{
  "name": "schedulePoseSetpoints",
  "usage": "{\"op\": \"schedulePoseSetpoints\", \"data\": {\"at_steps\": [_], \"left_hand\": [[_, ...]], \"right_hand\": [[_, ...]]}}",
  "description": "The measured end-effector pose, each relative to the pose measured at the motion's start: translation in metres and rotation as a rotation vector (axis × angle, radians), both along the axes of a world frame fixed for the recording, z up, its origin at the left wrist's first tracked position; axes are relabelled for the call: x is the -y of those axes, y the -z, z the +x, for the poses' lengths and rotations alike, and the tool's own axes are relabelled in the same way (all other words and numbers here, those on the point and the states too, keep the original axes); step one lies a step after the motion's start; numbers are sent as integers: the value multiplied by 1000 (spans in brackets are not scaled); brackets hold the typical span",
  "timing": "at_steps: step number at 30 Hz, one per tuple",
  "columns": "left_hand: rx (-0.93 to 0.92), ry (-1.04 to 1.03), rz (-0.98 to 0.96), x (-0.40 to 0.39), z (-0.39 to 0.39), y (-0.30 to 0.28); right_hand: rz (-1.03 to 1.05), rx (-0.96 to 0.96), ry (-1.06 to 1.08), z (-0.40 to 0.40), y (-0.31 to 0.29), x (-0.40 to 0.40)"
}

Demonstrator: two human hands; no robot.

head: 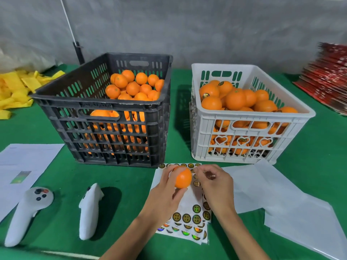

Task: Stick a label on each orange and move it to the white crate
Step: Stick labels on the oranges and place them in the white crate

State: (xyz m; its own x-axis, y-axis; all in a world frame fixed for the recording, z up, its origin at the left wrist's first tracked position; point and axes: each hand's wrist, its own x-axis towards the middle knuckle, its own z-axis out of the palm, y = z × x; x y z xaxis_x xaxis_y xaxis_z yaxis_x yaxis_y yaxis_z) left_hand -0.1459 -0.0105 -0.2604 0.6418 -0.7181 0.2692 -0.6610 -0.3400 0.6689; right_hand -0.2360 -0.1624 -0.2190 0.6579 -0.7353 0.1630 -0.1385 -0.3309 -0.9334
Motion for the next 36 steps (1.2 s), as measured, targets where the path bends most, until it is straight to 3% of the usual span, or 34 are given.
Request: {"op": "schedulePoseSetpoints", "data": {"at_steps": [7,11,13,16,21,27,30,36], "left_hand": [[-15,27,-83,-9,5,-16],[56,59,-118,0,14,-39],[117,57,-157,13,20,-60],[212,59,-235,47,31,-111],[458,81,-329,128,46,-204],[373,84,-134,198,60,-241],[292,118,-52,201,66,-245],[385,-13,8,134,107,-257]], "right_hand": [[-124,55,-224,4,-25,-10],[-563,-225,-286,-3,-42,-10],[-749,-275,-223,-3,-55,-15],[-878,-57,-14,4,-88,-3],[-893,-20,188,26,-160,58],[-829,-176,235,48,-191,115],[-852,-208,245,56,-195,114],[-812,69,38,101,-204,65]]}}
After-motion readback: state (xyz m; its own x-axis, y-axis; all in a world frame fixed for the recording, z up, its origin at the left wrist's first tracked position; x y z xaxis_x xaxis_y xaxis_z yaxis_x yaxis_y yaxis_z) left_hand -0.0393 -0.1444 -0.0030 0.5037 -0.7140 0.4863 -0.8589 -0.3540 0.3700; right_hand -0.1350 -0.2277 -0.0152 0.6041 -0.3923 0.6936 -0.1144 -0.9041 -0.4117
